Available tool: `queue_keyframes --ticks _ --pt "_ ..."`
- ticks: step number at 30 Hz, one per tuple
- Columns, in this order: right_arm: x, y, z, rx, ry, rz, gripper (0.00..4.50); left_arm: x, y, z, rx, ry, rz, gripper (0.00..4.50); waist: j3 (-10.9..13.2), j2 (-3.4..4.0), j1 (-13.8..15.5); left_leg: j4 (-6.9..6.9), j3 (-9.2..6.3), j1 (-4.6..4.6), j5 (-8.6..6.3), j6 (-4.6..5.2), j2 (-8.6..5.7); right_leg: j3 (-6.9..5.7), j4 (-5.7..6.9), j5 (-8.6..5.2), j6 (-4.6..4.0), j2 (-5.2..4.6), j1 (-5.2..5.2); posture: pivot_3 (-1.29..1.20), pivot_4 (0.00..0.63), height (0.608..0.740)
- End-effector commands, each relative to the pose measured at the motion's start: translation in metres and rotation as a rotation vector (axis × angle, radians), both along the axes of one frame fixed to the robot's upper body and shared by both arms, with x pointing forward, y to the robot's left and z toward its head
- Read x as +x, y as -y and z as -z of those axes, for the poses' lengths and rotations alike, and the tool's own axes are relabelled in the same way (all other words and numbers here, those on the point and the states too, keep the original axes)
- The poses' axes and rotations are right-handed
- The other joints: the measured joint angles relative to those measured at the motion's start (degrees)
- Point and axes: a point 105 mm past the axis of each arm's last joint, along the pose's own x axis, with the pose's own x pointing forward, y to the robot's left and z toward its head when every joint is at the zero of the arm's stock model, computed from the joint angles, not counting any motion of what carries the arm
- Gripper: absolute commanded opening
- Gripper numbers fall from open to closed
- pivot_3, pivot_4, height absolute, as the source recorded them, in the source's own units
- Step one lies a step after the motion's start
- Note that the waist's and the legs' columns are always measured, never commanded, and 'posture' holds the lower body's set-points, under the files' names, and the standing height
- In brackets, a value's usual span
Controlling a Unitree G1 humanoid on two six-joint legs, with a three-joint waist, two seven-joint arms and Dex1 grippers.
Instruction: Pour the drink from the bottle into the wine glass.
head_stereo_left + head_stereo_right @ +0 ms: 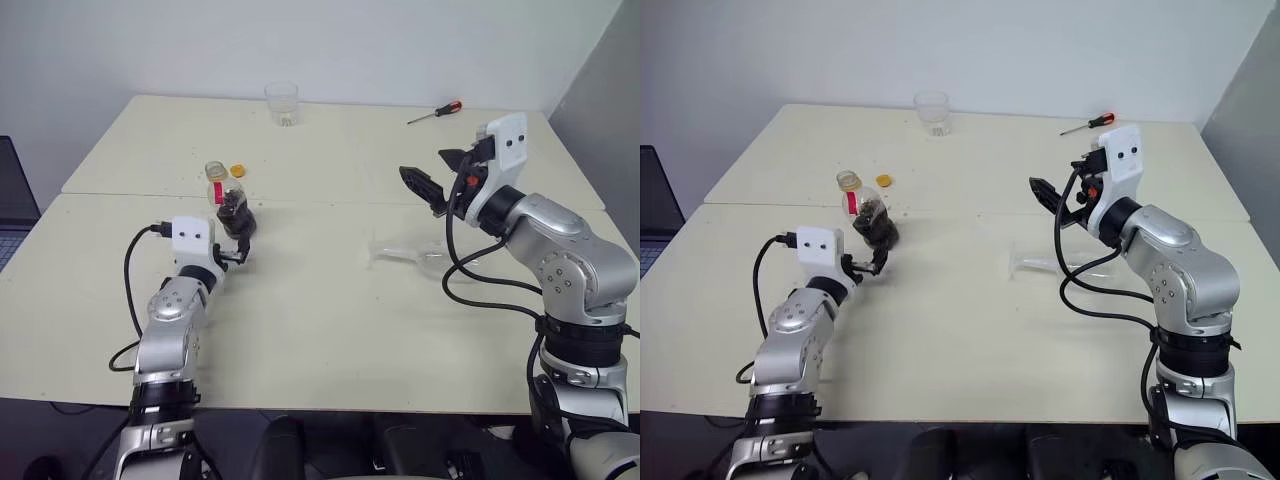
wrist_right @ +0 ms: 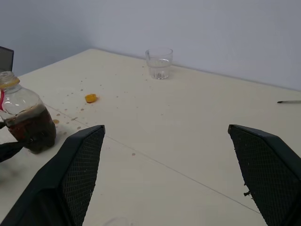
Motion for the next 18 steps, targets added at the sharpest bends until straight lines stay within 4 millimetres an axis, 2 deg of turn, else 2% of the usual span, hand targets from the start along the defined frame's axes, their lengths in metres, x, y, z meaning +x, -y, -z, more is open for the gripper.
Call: queue_keyframes --ticks 1,4,8,12,15,18 --pt "-0.003 0.003 -0.009 0.006 0.04 -0.007 4.5 -0.006 0.006 -0.013 0.001 0.043 0.025 4.48 0.0 0.0 0.0 0.0 -0.01 0.0 0.0 0.0 -0.01 0.0 0.0 0.0 0.0 0.0 0.0 0.0 0.15 0.74" --pt "-0.005 0.006 -0.006 0.002 0.031 -0.005 4.5 -0.011 0.01 -0.005 -0.016 0.023 0.055 4.48 0.0 -0.02 0.0 0.01 0.0 0.0 0.0 0.0 -0.01 0.0 0.01 0.02 -0.02 0.0 0.01 0.0 0.15 0.74" --pt "-0.01 0.008 -0.004 0.016 0.012 -0.013 4.5 -0.018 0.026 -0.003 -0.041 0.022 0.16 4.48 0.0 -0.03 0.0 0.01 0.02 0.02 0.0 0.0 0.0 0.02 0.0 0.02 -0.02 -0.01 0.02 0.0 0.15 0.74" --pt "-0.029 0.005 0.005 0.09 -0.08 -0.102 4.5 -0.027 0.052 -0.002 -0.054 0.017 0.326 4.48 0.0 -0.03 0.0 0.0 0.0 0.01 0.0 0.0 -0.01 0.0 -0.02 0.02 -0.02 -0.01 0.03 0.0 0.15 0.74" --pt "-0.046 -0.001 0.008 0.142 -0.131 -0.171 4.5 -0.03 0.062 -0.005 -0.059 0.022 0.402 4.48 0.0 -0.03 0.0 0.01 -0.01 0.01 0.0 0.0 0.0 0.01 -0.02 0.03 -0.02 0.0 0.04 0.0 0.15 0.74" --pt "-0.056 -0.004 0.012 0.265 -0.191 -0.18 4.5 -0.032 0.071 -0.005 -0.026 0.01 0.494 4.48 0.0 -0.04 -0.1 0.01 0.0 0.09 0.0 0.01 -0.02 0.01 0.01 0.05 -0.06 0.05 0.07 0.0 0.15 0.74"
